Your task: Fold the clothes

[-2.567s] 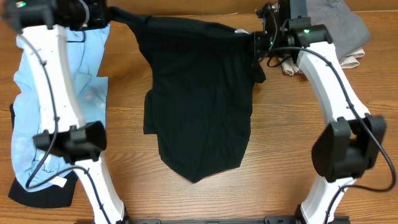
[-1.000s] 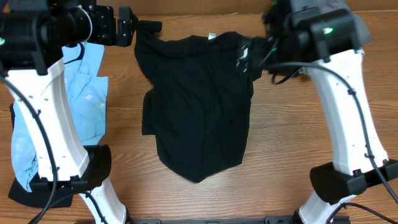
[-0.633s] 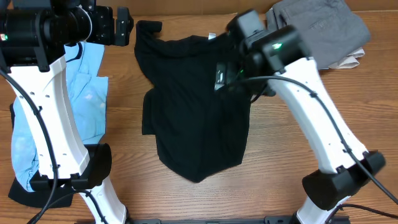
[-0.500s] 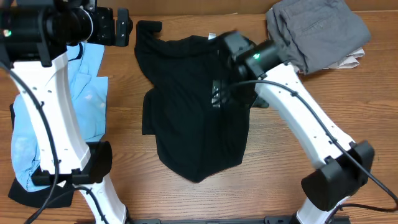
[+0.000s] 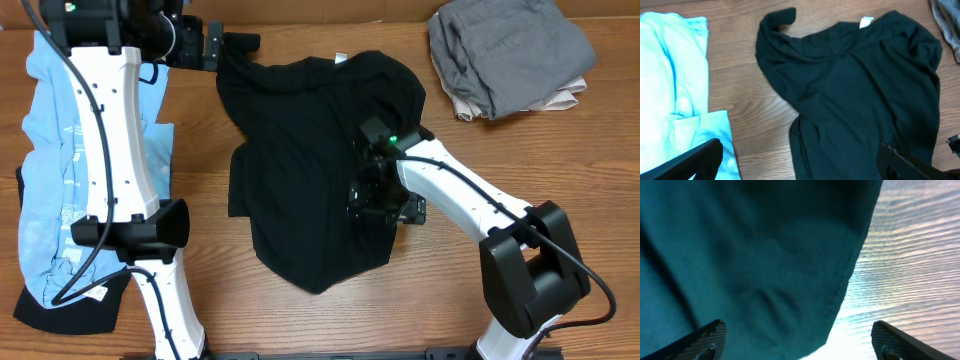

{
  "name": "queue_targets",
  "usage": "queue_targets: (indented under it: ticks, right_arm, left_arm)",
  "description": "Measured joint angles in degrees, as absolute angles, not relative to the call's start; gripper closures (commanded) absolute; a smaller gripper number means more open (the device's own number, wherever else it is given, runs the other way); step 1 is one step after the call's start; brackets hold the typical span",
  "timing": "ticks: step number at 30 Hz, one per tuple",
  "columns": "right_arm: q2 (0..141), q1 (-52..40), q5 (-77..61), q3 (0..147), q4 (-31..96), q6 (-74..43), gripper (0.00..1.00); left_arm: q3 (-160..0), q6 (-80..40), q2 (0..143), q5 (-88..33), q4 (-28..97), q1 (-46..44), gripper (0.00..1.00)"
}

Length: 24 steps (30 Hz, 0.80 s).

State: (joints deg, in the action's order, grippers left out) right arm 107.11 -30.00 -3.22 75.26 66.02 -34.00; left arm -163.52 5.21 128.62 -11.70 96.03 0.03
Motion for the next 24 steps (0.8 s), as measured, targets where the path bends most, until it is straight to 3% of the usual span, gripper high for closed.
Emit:
queue_targets:
  ticks: [5, 15, 20, 24]
  right_arm:
    - [107.11, -30.00, -4.60, 70.17, 61.14, -35.22, 0.20]
    - [107.11, -29.50, -6.20, 66.00, 56.49, -37.47, 0.82]
    - [107.11, -27.22, -6.22, 65.84, 55.83, -37.34, 0.96]
    - [107.09, -24.01, -6.50, 64.34, 55.18, -37.50, 0.96]
  left_arm:
    - [-163.52, 6.48, 130.23, -11.70, 95.46, -0.80, 0.00]
    - [-163.52, 6.66, 131.39, -11.70, 93.62, -1.15, 0.00]
    - [-163.52, 6.66, 131.41, -11.70, 93.60, -1.15, 0.00]
    - [-163.52, 6.66, 131.41, -11.70, 93.49, -1.15, 0.00]
